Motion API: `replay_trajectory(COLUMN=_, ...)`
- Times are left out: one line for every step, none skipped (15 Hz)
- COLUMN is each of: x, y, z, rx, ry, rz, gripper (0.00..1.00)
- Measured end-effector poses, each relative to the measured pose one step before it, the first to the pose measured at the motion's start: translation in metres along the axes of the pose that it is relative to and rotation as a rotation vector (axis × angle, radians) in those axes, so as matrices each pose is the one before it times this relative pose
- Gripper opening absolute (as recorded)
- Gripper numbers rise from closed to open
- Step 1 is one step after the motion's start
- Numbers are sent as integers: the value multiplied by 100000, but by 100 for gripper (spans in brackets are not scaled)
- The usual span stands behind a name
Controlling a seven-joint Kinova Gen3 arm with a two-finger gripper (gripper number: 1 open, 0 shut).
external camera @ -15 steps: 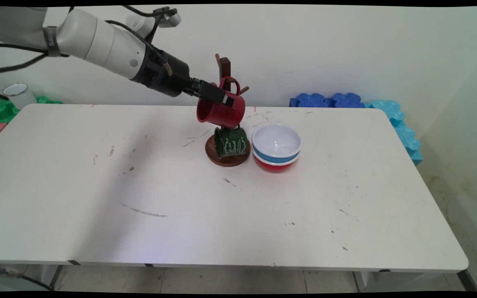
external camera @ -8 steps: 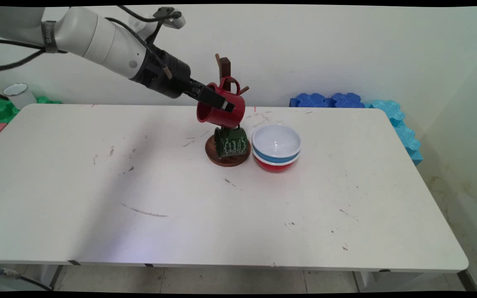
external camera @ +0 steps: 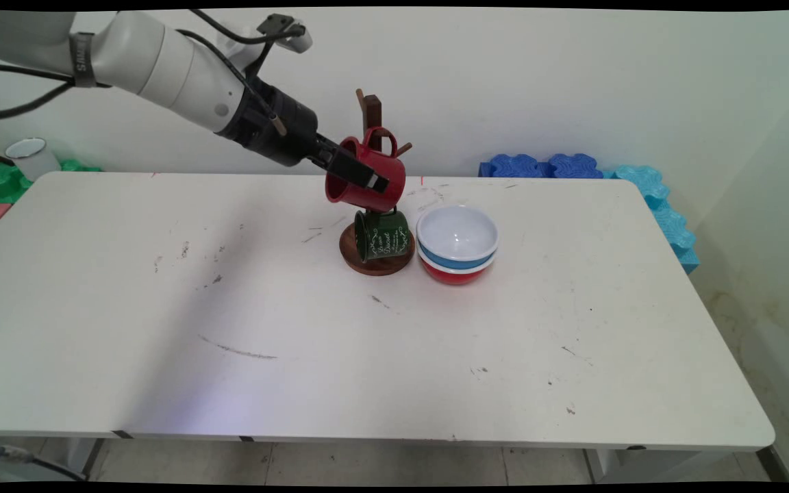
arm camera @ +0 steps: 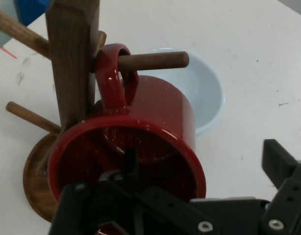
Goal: Pick up the red mug from the rack, then place the picked object on the table
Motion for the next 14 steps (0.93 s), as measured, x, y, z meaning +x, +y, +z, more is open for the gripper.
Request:
replay_trajectory(x=12, y=11, z=7, rx=42, ry=-16, rz=173, gripper=100)
replay_trajectory(x=26, y=29, z=19, rx=66, ry=-33, rz=356, gripper=0)
replay_trajectory(x=14, y=4, z=15, rx=134, ry=-24, rz=334, gripper=0)
replay_trajectory(x=17, y=-3, z=22, rx=159, ry=-17, rz=356, gripper=0)
replay_trajectory(x=17, y=-5, z=16, rx=143, ry=-4, rz=319, gripper=0)
replay_trajectory(x=11, y=-28, z=18, rx=163, ry=-44, rz=321, gripper=0)
replay_trajectory(x=9, y=-17, z=19, rx=96, ry=-33, rz=228, gripper=0)
replay_trajectory(x=4, y=-7, z=9, rx=61, ry=-13, rz=149, gripper=0)
replay_trajectory(x=5, y=-15, z=4, rx=165, ry=1, rz=235, gripper=0)
replay_trajectory(x=29, y=-33, z=6, rx=251, ry=76, rz=246, gripper=0)
replay_trajectory(x=28, y=-25, z=-2, rx=236, ry=68, rz=277, gripper=0)
replay_trajectory(x=43, y=-18, z=10, rx=169, ry=47, rz=269, gripper=0)
replay_trajectory(x=34, y=-22, z=-29, rx=243, ry=75, rz=303, gripper=0)
replay_trajectory(x=37, y=-7, z=-52, rx=180, ry=102, rz=332, gripper=0)
